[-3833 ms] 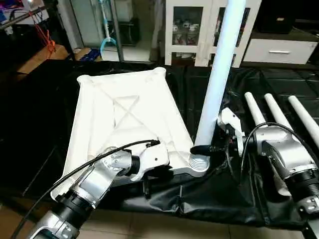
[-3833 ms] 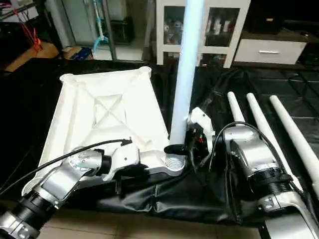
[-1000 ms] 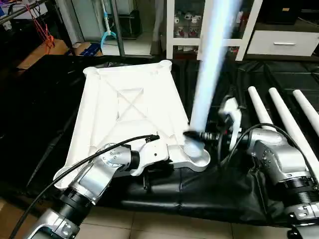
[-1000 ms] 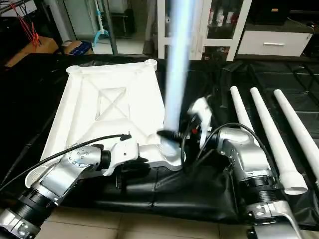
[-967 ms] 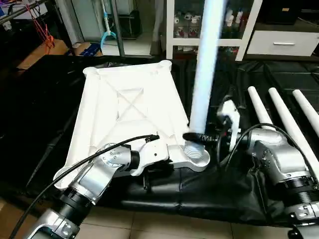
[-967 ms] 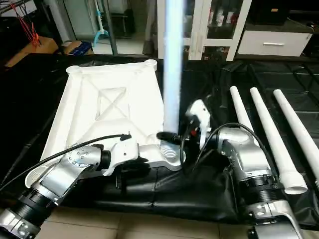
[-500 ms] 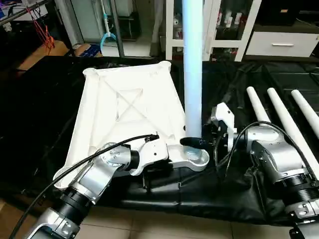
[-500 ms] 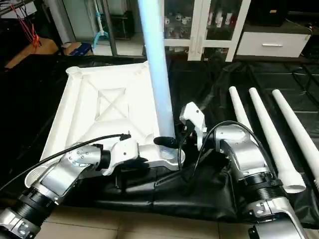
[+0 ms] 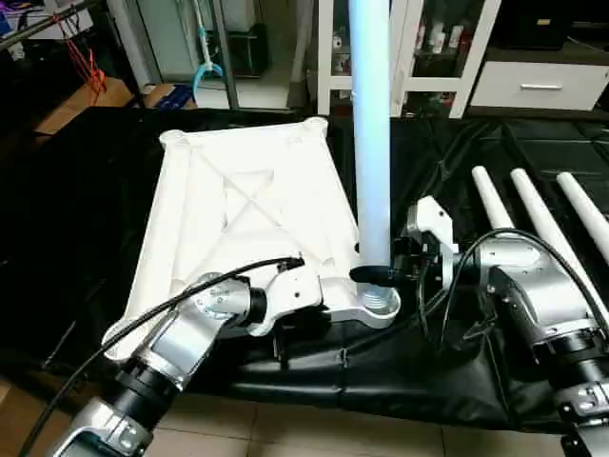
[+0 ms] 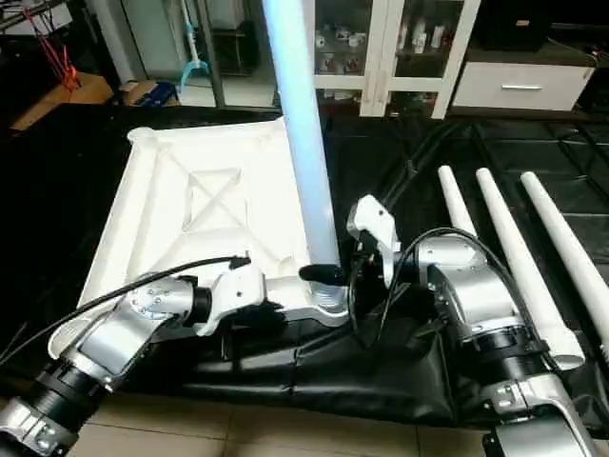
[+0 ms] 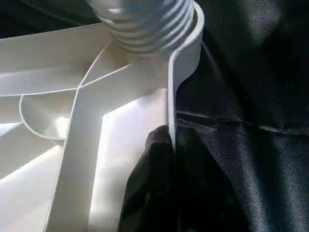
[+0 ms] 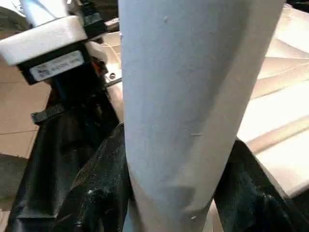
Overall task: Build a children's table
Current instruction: Insert table leg to table base
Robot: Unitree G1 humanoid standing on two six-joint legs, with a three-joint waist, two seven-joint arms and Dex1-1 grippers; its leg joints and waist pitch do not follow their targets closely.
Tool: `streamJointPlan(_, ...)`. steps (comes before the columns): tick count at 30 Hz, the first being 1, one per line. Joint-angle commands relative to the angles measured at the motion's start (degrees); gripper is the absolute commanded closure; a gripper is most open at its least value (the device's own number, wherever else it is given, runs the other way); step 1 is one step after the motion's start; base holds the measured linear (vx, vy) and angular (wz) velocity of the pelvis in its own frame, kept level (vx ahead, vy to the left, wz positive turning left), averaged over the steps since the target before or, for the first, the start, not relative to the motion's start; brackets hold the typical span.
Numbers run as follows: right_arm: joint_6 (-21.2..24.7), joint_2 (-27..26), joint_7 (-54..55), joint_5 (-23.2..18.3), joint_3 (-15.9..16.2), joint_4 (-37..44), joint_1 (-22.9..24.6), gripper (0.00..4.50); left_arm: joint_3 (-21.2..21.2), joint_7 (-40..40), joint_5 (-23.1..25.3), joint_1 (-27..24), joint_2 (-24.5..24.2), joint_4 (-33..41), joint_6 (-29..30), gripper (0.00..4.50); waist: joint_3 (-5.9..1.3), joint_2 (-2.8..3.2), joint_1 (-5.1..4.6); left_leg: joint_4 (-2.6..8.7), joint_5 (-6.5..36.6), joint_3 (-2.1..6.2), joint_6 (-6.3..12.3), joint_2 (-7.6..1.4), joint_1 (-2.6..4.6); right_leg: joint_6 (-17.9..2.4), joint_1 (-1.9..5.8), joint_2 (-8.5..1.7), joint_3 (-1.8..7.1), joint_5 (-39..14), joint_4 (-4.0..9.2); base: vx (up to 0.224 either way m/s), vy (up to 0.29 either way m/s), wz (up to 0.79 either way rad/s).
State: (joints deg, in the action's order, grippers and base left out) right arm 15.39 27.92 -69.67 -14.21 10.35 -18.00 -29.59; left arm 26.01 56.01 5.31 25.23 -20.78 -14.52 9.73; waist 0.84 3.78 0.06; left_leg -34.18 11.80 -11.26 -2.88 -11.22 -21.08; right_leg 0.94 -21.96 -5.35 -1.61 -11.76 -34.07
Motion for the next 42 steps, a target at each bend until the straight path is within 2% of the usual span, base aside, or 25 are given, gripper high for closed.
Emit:
streamJointPlan(1, 1.34, 1.08, -1.12, 0.28, 1.41, 0.54, 0.95, 2.64, 1.12, 0.13, 1.57, -0.55, -0.71, -1.86, 0.75, 4.5, -2.86, -0.68, 0.33, 3.31, 4.34, 0.7, 6.86, -1.71, 0.69, -17.82, 2.33, -1.8, 0.78, 4.41, 2.36, 0.0, 0.0, 0.0)
streamJointPlan(8, 2.11, 2.61, -2.07, 0.51, 1.25, 1.77, 1.56, 2.64, 1.15, 0.26, 1.52, -0.6, -0.75, -1.9, 0.75, 4.5, -2.81, -0.7, 0.4, 3.34, 5.04, 0.72, 6.52, -1.73, 0.69, -17.83, 2.37, -1.82, 0.83, 3.55, 2.46, 0.0, 0.0, 0.0)
streamJointPlan(12, -0.23, 2.25, -0.14, 1.99, 0.82, -0.83, 1.06, 2.64, 1.19, 0.26, 1.48, -0.56, -0.78, -1.85, 0.77, 4.5, -2.79, -0.74, 0.31, 3.31, 5.17, 0.68, 6.18, -1.66, 0.67, -17.8, 2.31, -1.86, 0.83, 3.04, 2.52, 0.0, 0.0, 0.0)
streamJointPlan(14, -1.97, 1.56, 1.56, 2.68, 0.51, -3.07, 0.78, 2.64, 1.19, 0.31, 1.47, -0.58, -0.83, -1.8, 0.8, 4.5, -2.85, -0.69, 0.28, 3.28, 5.41, 0.68, 6.18, -1.67, 0.66, -17.91, 2.29, -1.9, 0.83, 3.03, 2.48, 0.0, 0.0, 0.0)
streamJointPlan(26, -2.77, -2.32, 3.57, 1.7, 0.82, -3.05, 2.32, 2.64, 1.03, 0.49, 1.06, -0.94, -0.88, -1.44, 1.09, 4.5, -2.67, -0.65, -0.22, 3.54, 7.44, 0.74, 5.31, -1.64, 0.68, -17.5, 2.29, -1.8, 0.8, 1.13, 2.67, 0.0, 0.0, 0.0)
streamJointPlan(31, -3.32, -3.75, 5.02, 1.0, -0.16, -3.95, 3.43, 2.64, -0.23, 0.56, -1.03, -1.47, 0.29, -1.86, 1.1, 4.5, -2.57, -0.82, -0.55, 3.65, 8.25, 0.74, 5.05, -1.63, 0.61, -17.37, 2.25, -1.83, 0.85, -0.29, 2.8, 0.0, 0.0, 0.0)
streamJointPlan(34, -3.29, -3.86, 4.98, 0.52, -0.61, -4.0, 4.96, 2.64, -0.72, 0.73, -2.06, -1.94, 0.79, -1.75, 1.25, 4.5, -2.56, -0.71, -0.62, 3.71, 9.18, 0.76, 4.77, -1.68, 0.69, -17.04, 2.18, -1.87, 0.88, -1.45, 2.94, 0.0, 0.0, 0.0)
streamJointPlan(42, -0.64, -4.82, 5.71, -3.44, -5.0, -3.71, 5.54, 2.64, -0.64, 0.9, -1.84, -2.21, 0.73, -2.05, 1.27, 4.5, -2.64, -0.53, -0.73, 3.67, 8.03, 0.79, 5.51, -1.61, 0.65, -17.33, 2.26, -1.77, 0.81, 0.49, 2.85, 0.0, 0.0, 0.0)
